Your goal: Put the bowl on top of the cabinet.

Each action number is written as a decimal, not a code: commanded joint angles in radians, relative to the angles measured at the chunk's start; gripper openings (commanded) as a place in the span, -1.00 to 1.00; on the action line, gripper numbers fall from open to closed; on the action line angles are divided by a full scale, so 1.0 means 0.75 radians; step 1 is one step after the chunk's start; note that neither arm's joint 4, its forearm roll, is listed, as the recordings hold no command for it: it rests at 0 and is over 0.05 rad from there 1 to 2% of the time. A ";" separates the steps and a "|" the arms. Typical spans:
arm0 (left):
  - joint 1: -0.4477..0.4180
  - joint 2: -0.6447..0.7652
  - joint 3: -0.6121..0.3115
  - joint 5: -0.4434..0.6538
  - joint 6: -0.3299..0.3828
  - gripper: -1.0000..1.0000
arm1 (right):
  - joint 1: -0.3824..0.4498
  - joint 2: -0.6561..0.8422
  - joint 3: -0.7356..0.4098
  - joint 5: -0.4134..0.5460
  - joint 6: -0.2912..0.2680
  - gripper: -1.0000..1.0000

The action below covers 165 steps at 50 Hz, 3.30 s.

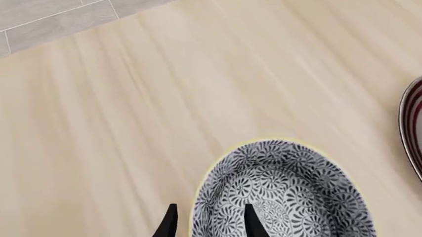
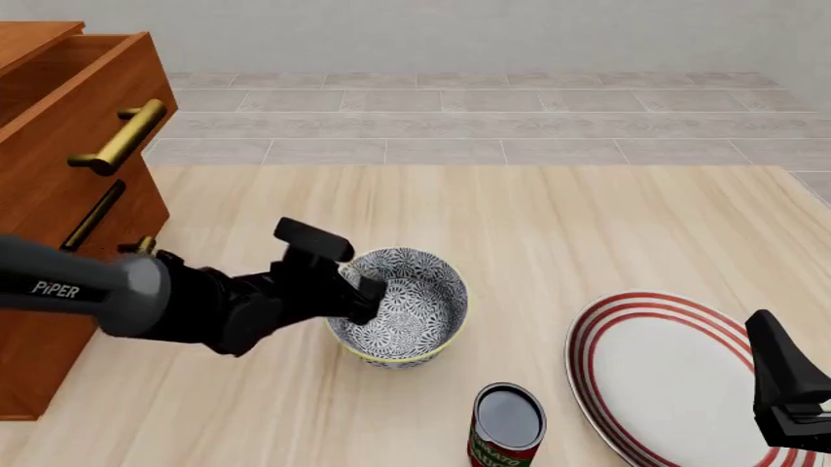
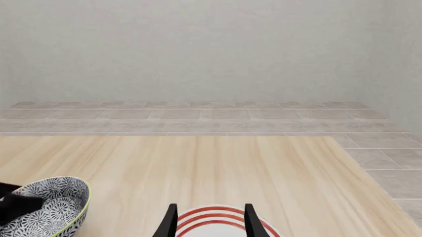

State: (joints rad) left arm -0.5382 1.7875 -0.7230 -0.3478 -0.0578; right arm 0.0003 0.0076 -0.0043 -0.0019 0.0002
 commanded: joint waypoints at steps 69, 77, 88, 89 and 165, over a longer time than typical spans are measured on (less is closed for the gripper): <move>-0.031 -0.875 0.105 0.366 -0.024 -1.00 | 0.000 0.000 0.000 0.000 0.000 1.00; -0.047 -1.061 0.082 0.496 -0.028 -1.00 | 0.000 0.000 0.000 0.000 0.000 1.00; -0.042 -1.244 0.017 0.651 -0.014 -1.00 | 0.000 0.000 0.000 0.000 0.000 1.00; -0.037 -1.264 0.004 0.667 -0.021 -1.00 | 0.000 0.000 0.000 0.000 0.000 1.00; 0.399 -1.524 -0.953 1.476 -0.157 -1.00 | 0.000 0.001 0.000 0.000 0.000 1.00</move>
State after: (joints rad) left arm -0.2788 0.6974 -1.4175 0.7398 -0.1489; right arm 0.0003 0.0076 -0.0043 -0.0019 0.0001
